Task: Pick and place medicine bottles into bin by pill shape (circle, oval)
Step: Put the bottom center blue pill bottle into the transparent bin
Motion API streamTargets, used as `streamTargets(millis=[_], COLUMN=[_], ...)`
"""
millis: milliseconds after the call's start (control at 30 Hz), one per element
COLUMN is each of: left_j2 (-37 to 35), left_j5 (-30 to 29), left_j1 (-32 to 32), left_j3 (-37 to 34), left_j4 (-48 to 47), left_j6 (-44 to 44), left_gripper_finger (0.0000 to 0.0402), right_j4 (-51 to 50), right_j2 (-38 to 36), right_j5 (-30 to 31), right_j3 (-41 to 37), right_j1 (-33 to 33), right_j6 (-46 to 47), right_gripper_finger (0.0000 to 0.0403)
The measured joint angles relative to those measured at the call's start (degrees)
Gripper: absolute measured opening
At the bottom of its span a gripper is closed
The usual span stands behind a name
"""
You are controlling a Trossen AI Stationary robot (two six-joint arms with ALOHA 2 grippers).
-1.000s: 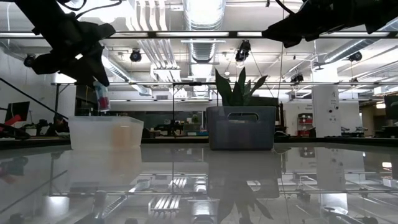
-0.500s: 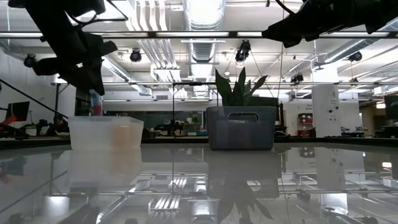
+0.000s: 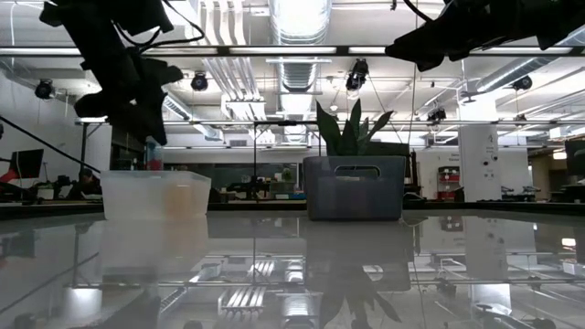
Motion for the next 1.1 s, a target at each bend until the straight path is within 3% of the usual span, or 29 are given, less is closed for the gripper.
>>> streamTargets(millis=[267,1100], left_j2=[1.2,11.9], left_j5=[6.1,4.5], left_j1=[0.7,2.2], left_j3=[-0.8,-0.8], left_j4=[-0.1,0.5], left_j6=[1.7,2.1], left_gripper_finger=[0.0093,0.0104], right_j4=[0.0,0.0], right_j2=[0.0,0.0], right_j5=[0.0,0.0], right_j3=[0.0,0.0], right_j1=[0.0,0.0], right_j6=[0.2,0.7], right_gripper_finger=[0.016,0.016])
